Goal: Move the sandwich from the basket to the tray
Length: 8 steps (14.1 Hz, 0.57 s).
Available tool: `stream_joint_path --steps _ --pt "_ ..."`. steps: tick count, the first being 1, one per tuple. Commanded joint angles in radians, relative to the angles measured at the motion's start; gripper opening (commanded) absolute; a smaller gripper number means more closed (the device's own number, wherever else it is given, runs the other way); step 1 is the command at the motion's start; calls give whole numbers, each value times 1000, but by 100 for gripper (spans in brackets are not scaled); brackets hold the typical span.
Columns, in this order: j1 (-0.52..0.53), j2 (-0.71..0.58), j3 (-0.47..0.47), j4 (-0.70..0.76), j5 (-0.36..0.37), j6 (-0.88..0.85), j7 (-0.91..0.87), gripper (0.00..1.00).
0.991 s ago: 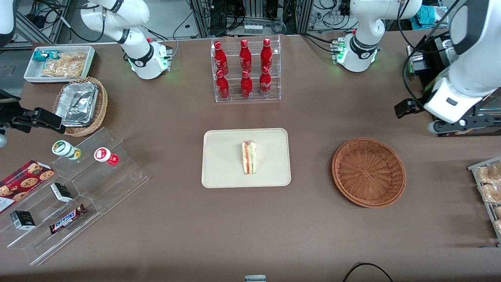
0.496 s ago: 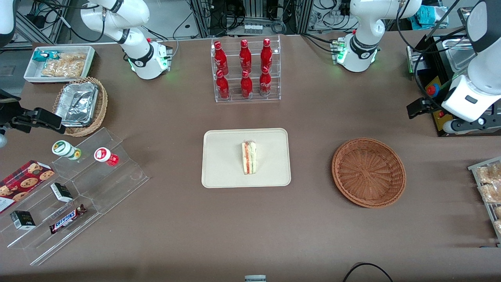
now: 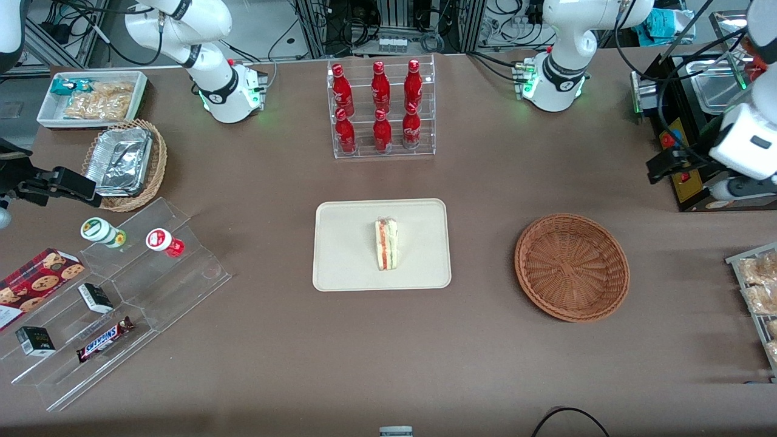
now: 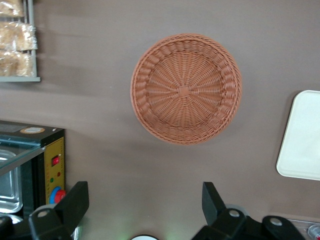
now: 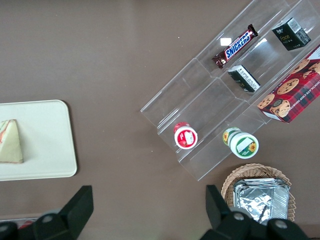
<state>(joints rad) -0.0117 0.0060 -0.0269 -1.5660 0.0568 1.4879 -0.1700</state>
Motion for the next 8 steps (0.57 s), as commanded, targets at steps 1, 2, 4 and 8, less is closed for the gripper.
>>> stream_joint_path --steps 1,2,4,8 --pt "24 57 -10 113 -5 -78 33 100" --pt "24 54 -11 115 -6 -77 34 100" --pt "21 51 -11 115 -8 -75 26 100" --pt "15 49 -16 164 -65 -78 -6 100"
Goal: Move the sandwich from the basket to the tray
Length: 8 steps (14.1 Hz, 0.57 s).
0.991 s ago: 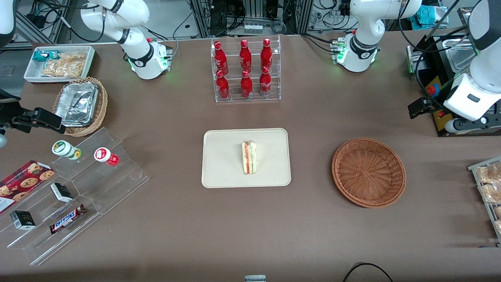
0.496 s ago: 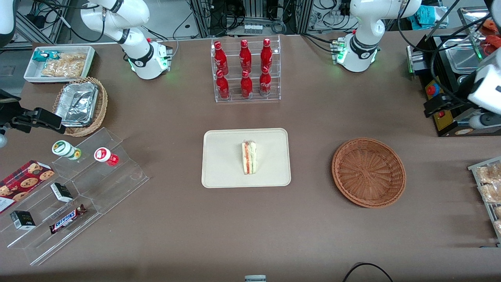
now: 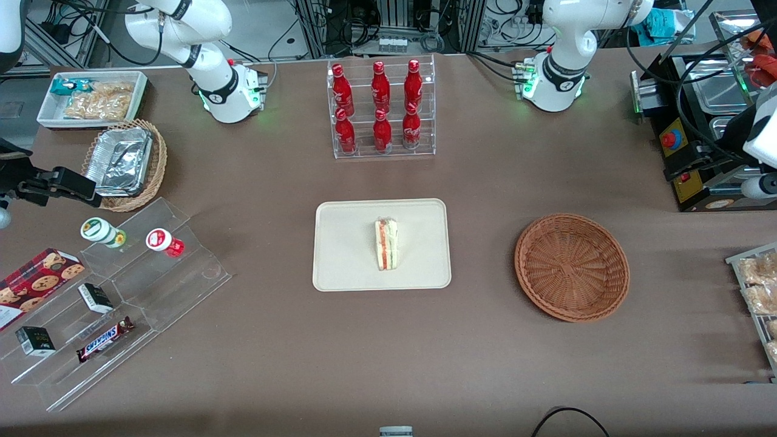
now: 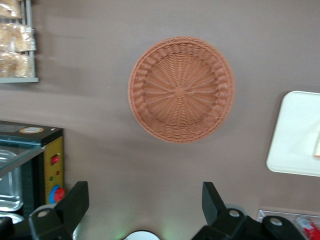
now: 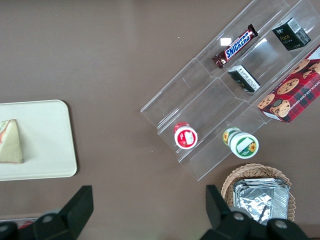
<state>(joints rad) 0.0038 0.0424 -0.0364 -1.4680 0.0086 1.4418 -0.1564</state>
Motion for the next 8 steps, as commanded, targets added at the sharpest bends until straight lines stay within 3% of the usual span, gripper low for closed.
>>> stream_joint_path --steps 1,8 --pt "-2 10 -7 67 -15 -34 -34 100" --pt "-2 10 -7 67 -10 -43 -32 100"
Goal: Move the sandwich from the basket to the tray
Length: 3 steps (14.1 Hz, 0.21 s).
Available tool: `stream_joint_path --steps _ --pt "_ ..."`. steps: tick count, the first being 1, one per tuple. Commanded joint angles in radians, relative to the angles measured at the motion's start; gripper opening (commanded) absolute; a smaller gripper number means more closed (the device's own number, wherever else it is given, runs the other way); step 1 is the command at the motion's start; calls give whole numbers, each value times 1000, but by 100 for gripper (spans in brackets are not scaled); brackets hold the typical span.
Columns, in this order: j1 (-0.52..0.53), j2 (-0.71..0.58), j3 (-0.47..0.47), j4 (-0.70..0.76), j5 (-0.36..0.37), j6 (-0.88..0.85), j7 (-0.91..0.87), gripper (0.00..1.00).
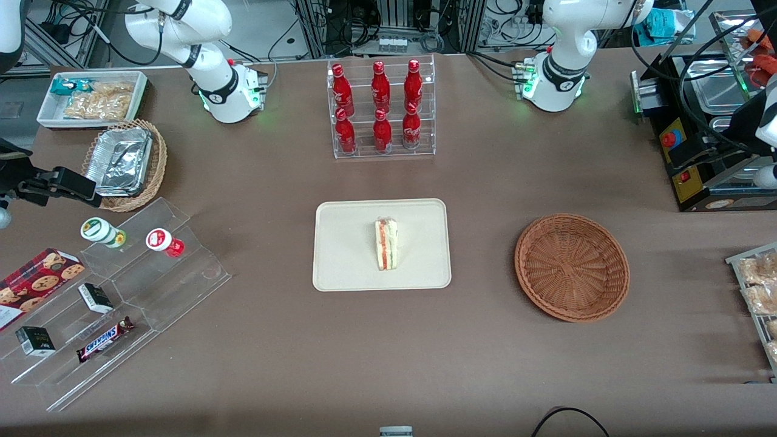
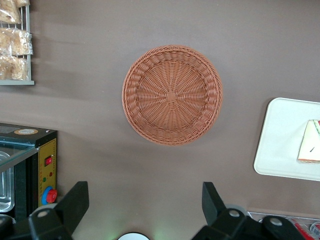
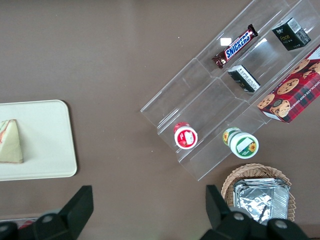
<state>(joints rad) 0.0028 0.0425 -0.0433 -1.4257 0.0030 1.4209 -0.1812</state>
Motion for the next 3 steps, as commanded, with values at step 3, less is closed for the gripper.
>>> stream_joint_path --steps 3 --pt "-1 10 0 25 -5 -22 -10 100"
